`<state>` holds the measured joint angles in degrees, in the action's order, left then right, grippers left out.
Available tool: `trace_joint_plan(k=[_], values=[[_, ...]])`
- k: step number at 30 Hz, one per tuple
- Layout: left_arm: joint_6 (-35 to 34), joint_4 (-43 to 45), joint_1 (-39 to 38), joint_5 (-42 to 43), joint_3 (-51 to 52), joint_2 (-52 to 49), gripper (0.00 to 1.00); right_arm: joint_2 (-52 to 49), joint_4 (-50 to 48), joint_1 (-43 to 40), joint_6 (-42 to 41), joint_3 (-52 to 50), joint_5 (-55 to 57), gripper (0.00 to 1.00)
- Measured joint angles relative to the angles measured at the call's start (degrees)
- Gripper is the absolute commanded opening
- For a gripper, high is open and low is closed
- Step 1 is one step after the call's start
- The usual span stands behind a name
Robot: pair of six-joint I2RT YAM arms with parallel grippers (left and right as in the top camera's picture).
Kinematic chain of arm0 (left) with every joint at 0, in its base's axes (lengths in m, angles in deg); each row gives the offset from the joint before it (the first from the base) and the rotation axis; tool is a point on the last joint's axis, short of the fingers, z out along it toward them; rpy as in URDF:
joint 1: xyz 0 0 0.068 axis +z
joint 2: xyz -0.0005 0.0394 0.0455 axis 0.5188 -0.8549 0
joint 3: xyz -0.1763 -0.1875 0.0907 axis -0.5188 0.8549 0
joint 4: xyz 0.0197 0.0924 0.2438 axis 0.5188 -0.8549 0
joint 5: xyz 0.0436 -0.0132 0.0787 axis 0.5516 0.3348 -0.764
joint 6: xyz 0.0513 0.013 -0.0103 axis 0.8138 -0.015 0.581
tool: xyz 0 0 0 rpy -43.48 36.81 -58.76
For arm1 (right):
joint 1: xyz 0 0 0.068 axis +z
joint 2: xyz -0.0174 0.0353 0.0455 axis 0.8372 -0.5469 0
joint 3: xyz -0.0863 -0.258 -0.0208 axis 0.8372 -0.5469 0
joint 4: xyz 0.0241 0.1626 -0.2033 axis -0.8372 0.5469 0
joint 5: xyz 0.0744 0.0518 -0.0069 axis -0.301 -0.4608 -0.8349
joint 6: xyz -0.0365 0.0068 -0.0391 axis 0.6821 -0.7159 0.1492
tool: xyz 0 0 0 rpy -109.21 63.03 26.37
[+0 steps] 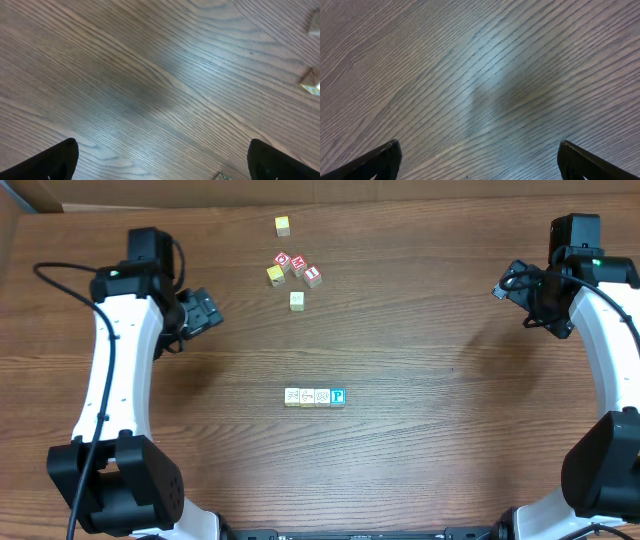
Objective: Flip 5 blocks
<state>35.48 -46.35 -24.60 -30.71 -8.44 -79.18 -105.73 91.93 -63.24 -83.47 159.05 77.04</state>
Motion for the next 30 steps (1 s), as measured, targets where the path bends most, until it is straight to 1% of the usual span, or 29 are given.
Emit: trace_joint_plan(k=[9, 13, 14, 15, 16, 17, 18, 19, 20, 24, 28, 30], values=[[0.02, 0.00, 0.57, 0.00, 0.00, 0.00, 1.00, 0.00, -0.20, 0.00, -0.07, 0.00, 0.00, 1.00], [0.00, 0.00, 0.57, 0.00, 0.00, 0.00, 1.00, 0.00, -3.82, 0.00, -0.70, 0.00, -2.32, 1.00], [0.02, 0.00, 0.57, 0.00, 0.00, 0.00, 1.00, 0.00, -4.70, 0.00, -0.83, 0.00, -3.65, 0.98], [0.00, 0.02, 0.57, 0.00, 0.00, 0.00, 1.00, 0.00, -5.25, 0.00, -0.74, 0.00, -4.83, 0.73], [0.00, 0.00, 0.57, 0.02, 0.00, 0.00, 1.00, 0.00, -5.86, 0.00, -0.39, 0.00, -6.29, 0.52], [0.00, 0.00, 0.57, 0.02, 0.00, 0.00, 1.00, 0.00, -6.23, 0.00, -0.35, 0.00, -8.24, 0.21], [0.00, 0.00, 0.57, 0.02, 0.00, 0.00, 1.00, 0.00, -6.43, 0.09, -0.24, 0.00, -10.10, 0.13], [0.00, 0.00, 0.57, 0.02, 0.00, 0.00, 1.00, 0.00, -6.64, 0.28, -0.26, 0.00, -12.00, 0.11], [0.00, 0.00, 0.57, 0.02, 0.00, 0.00, 1.00, 0.00, -6.69, 0.68, -0.24, 0.00, -13.31, 0.04], [0.00, 0.00, 0.57, 0.00, 0.00, 0.00, 1.00, -0.04, -7.85, 5.14, -0.55, 0.00, -14.45, 0.04], [0.00, 0.02, 0.57, 0.02, 0.00, 0.00, 1.00, -0.92, -11.78, 14.95, -1.92, 0.00, -12.07, 0.04], [0.00, -0.02, 0.57, 0.02, 0.00, 0.00, 1.00, -2.29, -14.71, 20.65, -3.17, 0.00, -9.75, 0.07]])
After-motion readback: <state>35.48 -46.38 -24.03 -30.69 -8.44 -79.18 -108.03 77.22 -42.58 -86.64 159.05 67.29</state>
